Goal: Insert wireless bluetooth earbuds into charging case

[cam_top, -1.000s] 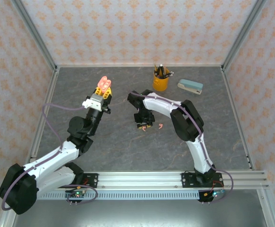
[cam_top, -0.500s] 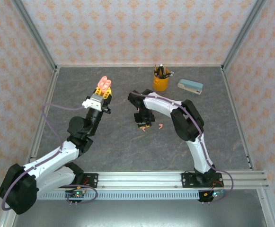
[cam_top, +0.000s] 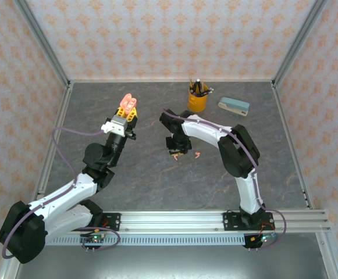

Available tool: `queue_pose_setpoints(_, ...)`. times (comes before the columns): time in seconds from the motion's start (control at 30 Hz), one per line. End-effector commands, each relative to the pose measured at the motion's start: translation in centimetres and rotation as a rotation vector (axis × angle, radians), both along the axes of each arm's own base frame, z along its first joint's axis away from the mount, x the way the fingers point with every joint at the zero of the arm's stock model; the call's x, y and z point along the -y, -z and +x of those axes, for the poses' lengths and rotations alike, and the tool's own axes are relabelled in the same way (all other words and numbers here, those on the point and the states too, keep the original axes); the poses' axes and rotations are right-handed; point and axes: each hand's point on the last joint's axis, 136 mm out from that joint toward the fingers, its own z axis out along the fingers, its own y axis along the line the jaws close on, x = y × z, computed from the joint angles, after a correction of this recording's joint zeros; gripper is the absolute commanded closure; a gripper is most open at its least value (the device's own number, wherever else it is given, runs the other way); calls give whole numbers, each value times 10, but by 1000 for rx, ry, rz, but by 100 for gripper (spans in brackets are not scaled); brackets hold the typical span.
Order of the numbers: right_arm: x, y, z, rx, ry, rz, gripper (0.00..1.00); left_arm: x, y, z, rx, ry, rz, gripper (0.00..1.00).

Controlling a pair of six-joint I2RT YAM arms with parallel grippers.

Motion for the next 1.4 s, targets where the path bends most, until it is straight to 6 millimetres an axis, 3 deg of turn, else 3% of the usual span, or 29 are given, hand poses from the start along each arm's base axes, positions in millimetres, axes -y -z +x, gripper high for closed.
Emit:
queue_pose_setpoints(0.0, -2, -26, 10, 88, 33, 51, 82, -2, -2, -3, 15, 5, -7, 100)
queue_pose_setpoints(0.23, -4, -64, 21, 211, 74, 137, 84, -1, -3, -5, 19, 15, 2, 100)
queue_pose_setpoints(0.6, 2, -147, 35, 414, 124, 276, 84, 1, -3, -7, 15, 30, 4, 100)
queue_pose_setpoints(0.73, 0, -154, 35, 419, 119, 294, 83, 0, -2, -7, 11, 31, 0, 100)
queue_pose_setpoints(0.83, 0, -140, 33, 389, 121, 280, 83, 0, -1, -7, 9, 32, -4, 100)
queue_pose_setpoints(1.1, 4, -76, 21, 285, 144, 230, 83, -1, -1, -9, 7, 29, -2, 100)
queue_pose_setpoints(1.37, 12, -30, 12, 218, 153, 164, 84, -2, -2, -10, 9, 28, -4, 100)
